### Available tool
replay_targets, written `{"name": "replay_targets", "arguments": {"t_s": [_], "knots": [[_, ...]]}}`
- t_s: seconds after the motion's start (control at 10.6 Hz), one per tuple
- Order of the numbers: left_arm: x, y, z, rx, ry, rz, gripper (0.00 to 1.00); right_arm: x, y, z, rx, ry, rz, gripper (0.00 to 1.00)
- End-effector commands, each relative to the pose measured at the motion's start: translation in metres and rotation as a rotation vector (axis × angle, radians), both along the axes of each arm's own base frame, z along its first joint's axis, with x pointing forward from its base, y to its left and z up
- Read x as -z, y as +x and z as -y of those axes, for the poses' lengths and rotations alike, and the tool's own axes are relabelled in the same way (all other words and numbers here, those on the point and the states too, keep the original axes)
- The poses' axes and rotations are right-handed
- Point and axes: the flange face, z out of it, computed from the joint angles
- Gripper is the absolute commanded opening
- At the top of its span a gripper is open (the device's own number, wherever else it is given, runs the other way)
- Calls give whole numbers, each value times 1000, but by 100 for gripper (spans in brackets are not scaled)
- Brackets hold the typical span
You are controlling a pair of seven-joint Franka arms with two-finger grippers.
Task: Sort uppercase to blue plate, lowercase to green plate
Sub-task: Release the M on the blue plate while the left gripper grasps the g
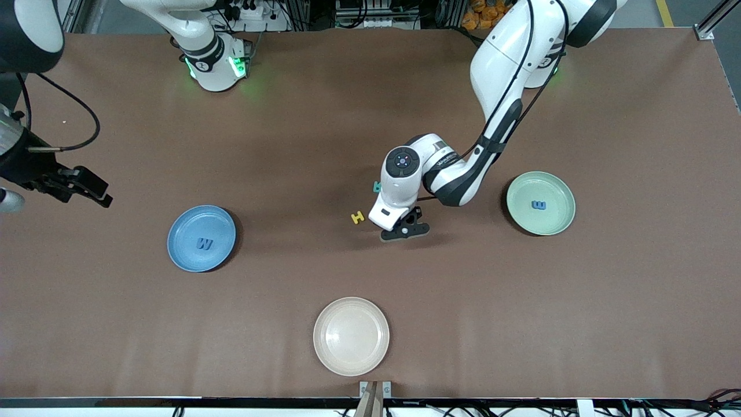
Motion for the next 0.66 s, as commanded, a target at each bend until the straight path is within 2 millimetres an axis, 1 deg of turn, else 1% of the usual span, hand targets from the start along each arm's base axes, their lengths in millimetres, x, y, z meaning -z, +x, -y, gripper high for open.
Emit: {"name": "replay_targets", "arguments": {"t_s": [0.0, 0.09, 0.19, 0.28, 0.38, 0.47, 0.56], "knots": [[-3, -3, -3, 8, 54, -11, 6, -8, 1, -2, -10, 33, 7, 87], [-7, 0, -7, 21, 68, -19, 0, -8, 1, -9, -26, 33, 7, 88], [-12, 3, -11, 53, 77, -24, 0, -6, 1, -18, -50, 31, 4, 89], [-17, 14, -27, 67, 93, -37, 0, -2, 2, -29, -72, 28, -5, 92], [-25, 21, -39, 95, 109, -46, 0, 1, 2, -37, -84, 29, -10, 94], [-34, 29, -54, 121, 124, -65, 0, 6, 3, -52, -112, 27, -19, 96], [-44, 38, -76, 146, 125, -90, 0, 9, 3, -59, -126, 24, -24, 97]]}}
